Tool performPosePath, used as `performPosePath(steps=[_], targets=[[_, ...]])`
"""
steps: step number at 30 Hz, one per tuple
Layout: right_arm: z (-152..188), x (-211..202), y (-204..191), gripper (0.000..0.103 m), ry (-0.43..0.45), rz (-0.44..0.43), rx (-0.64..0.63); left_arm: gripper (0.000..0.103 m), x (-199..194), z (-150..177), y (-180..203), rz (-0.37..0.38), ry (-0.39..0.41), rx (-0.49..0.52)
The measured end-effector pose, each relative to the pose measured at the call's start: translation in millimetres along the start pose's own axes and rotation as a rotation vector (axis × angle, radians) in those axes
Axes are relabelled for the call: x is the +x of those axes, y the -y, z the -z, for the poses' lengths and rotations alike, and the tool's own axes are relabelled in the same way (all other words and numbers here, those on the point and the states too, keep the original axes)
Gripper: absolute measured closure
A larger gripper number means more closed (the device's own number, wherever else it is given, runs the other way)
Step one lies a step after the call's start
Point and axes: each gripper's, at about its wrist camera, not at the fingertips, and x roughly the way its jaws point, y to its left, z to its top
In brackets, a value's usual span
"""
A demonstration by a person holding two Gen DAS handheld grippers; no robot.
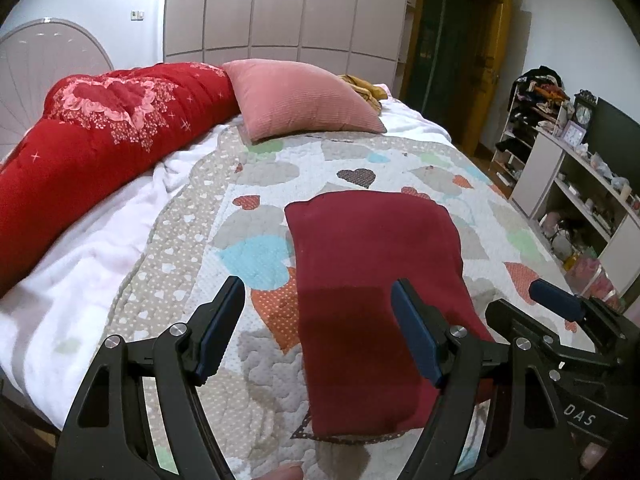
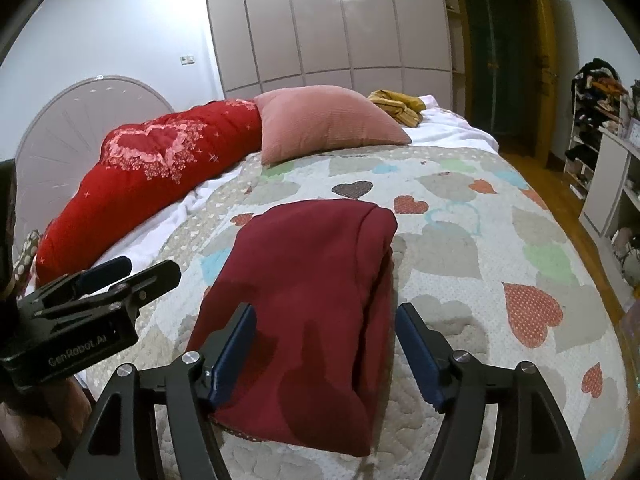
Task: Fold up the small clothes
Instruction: 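Open both grippers and withdraw them from the folded sweater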
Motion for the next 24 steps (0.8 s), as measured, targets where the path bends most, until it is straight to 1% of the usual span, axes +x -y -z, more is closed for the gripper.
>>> performPosePath(steps=[11, 24], targets=[[2, 2, 4, 0.033, -0.008, 0.010, 0.016, 0.027, 2, 2, 7, -0.001, -0.009, 0.017], [4, 6, 5, 0.033, -0.020, 0.008, 0.019, 0.027, 11, 3, 5, 0.002, -0.029, 0.014]])
